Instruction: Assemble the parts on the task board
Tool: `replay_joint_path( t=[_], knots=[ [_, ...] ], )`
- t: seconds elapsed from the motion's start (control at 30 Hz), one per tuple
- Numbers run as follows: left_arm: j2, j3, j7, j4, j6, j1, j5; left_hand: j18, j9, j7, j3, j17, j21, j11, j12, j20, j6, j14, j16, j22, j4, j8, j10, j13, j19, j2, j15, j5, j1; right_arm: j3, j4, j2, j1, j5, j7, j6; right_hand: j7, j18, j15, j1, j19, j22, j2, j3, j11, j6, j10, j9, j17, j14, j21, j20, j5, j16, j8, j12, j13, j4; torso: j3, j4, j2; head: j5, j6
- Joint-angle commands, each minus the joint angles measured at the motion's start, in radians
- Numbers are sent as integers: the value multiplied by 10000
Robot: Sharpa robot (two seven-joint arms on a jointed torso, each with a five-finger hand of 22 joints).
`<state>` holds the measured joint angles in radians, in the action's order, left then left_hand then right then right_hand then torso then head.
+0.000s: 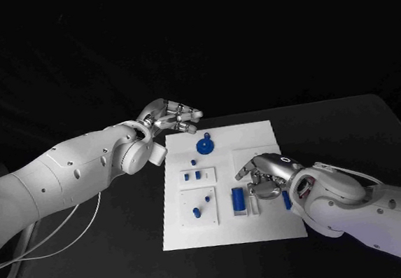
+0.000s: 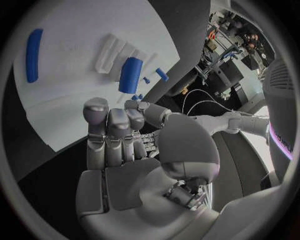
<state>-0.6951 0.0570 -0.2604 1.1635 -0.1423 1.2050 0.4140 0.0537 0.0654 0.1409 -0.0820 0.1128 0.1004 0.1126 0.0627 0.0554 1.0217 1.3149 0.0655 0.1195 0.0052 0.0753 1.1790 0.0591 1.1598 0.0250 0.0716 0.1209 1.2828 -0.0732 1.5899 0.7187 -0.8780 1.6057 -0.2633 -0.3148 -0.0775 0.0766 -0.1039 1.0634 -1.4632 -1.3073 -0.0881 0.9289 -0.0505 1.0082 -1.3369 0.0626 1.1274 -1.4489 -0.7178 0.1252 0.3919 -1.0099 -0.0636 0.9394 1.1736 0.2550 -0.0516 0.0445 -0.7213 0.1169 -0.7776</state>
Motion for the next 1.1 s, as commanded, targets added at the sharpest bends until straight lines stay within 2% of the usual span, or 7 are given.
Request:
replay_joint_path(
  t=[0.03,0.4,0.7,0.8,0.9,1.0,1.1],
  knots=[
    [18,-3,-70,6,148,3,35,-7,8,-5,9,10,46,-21,-35,50,-70,-37,-22,-9,72,5,-67,13,1,-11,33,-44,-83,1,-86,-75,40,178,88,715,11,18,-67,-118,-126,-766,1,93,-24,34,60,-5,12,-27,-51,60,-51,-62,18,39,8,33,1,1,-2,5,-12],
    [20,-3,-60,-3,163,3,35,-6,8,1,7,11,55,-18,-35,52,-83,-42,-23,-29,88,2,-74,14,0,3,36,-43,-93,50,-291,-265,127,185,65,1446,-58,39,-16,-271,-83,-772,119,274,61,271,82,-2,42,-27,-185,21,-115,-97,13,111,35,161,2,6,-2,19,-54],
    [24,-3,-73,-7,139,3,35,-5,8,-2,21,12,63,-20,-35,51,-83,-39,-22,-43,91,6,-72,13,0,40,34,-39,-73,150,-380,-367,158,258,88,1439,-74,72,4,-285,-69,-769,130,306,82,318,92,-5,62,-26,-211,-4,-138,-121,20,153,47,188,-1,4,0,21,-93],
    [19,-3,-70,-7,140,3,35,-5,8,-2,21,12,63,-20,-35,51,-83,-39,-22,-43,91,6,-72,13,0,40,34,-39,-73,185,-430,-389,172,437,7,1126,-81,82,8,-166,-51,-755,51,159,76,247,101,-4,44,-24,-209,-14,-169,-99,17,133,7,154,1,7,0,25,-102],
    [15,-3,-64,-9,139,3,35,-6,6,5,14,11,71,-15,-37,51,-101,-44,-23,-57,79,-3,-84,12,-1,52,36,-31,-67,204,-490,-402,181,580,-55,577,-148,111,21,70,-42,-699,-206,-249,117,-259,202,-16,-24,-7,-5,-31,-340,1,25,-61,-141,5,2,13,0,42,-105],
    [17,-3,-60,-13,140,3,35,-6,6,5,14,11,71,-15,-37,51,-101,-44,-23,-57,79,-3,-84,12,-1,52,36,-31,-67,213,-547,-412,187,643,-46,31,-209,114,50,263,-68,-610,-472,-1075,124,-1010,246,-44,-81,-14,246,-72,-602,87,54,-156,-224,-142,2,16,1,46,-102],
    [24,-3,-59,-15,146,3,35,-6,6,5,14,11,71,-15,-37,51,-101,-44,-23,-57,79,-3,-84,12,-1,52,36,-31,-67,218,-596,-420,190,673,22,-400,-214,97,54,814,-144,-511,-663,-2419,114,-1578,254,-64,-141,-18,555,-100,-782,179,74,-228,-311,-211,1,8,-2,48,-95]
  ],
)
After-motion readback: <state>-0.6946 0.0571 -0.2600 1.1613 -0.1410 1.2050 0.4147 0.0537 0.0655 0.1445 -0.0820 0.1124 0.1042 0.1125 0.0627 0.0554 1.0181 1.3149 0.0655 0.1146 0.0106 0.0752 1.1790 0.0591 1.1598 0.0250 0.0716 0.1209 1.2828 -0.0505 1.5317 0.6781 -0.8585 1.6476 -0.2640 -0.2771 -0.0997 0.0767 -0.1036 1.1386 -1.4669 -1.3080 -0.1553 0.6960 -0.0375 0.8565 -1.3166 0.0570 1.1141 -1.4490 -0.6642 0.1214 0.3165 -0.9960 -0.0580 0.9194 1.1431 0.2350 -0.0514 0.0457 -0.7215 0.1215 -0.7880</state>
